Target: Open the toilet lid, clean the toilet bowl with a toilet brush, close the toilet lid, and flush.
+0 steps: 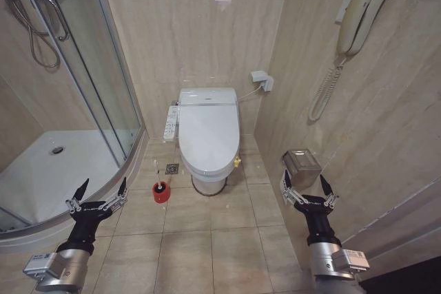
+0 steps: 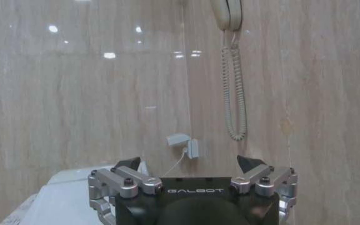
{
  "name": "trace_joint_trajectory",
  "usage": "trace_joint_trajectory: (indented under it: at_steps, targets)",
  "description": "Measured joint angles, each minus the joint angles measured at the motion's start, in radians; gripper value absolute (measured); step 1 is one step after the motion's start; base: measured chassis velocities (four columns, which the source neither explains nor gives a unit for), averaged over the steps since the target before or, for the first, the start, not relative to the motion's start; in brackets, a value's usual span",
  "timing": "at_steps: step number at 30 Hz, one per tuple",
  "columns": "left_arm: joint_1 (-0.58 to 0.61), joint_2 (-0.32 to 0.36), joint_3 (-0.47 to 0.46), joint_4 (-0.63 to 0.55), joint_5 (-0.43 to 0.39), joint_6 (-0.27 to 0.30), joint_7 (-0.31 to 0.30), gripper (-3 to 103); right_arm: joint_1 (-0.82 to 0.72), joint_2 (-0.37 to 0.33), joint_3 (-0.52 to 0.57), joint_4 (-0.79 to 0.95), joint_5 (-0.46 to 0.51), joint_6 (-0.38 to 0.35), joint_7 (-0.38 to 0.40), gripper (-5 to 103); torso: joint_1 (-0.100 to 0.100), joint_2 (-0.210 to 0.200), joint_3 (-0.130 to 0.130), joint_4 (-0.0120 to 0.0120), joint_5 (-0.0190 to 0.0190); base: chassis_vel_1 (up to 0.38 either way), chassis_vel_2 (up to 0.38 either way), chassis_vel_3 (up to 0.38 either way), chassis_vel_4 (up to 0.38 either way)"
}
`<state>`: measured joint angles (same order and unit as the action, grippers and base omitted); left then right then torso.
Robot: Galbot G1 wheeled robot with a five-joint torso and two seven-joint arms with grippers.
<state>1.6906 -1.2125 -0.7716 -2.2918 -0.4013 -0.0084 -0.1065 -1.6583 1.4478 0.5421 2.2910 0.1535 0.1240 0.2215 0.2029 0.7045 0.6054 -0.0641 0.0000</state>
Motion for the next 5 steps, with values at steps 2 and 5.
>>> trace_joint_trajectory:
  at_steps: [2, 5]
  targets:
    - [0.0, 0.0, 0.0, 0.0, 0.0, 0.0, 0.0, 100, 0.0, 0.0, 0.0, 0.0, 0.0, 0.0, 0.0, 100, 0.0, 0.0, 0.0, 0.0, 0.0, 0.0, 0.0, 0.0, 0.0]
    - [0.0, 0.0, 0.0, 0.0, 0.0, 0.0, 0.0, 100, 0.0, 0.0, 0.0, 0.0, 0.0, 0.0, 0.0, 100, 0.0, 0.0, 0.0, 0.0, 0.0, 0.0, 0.0, 0.0, 0.0]
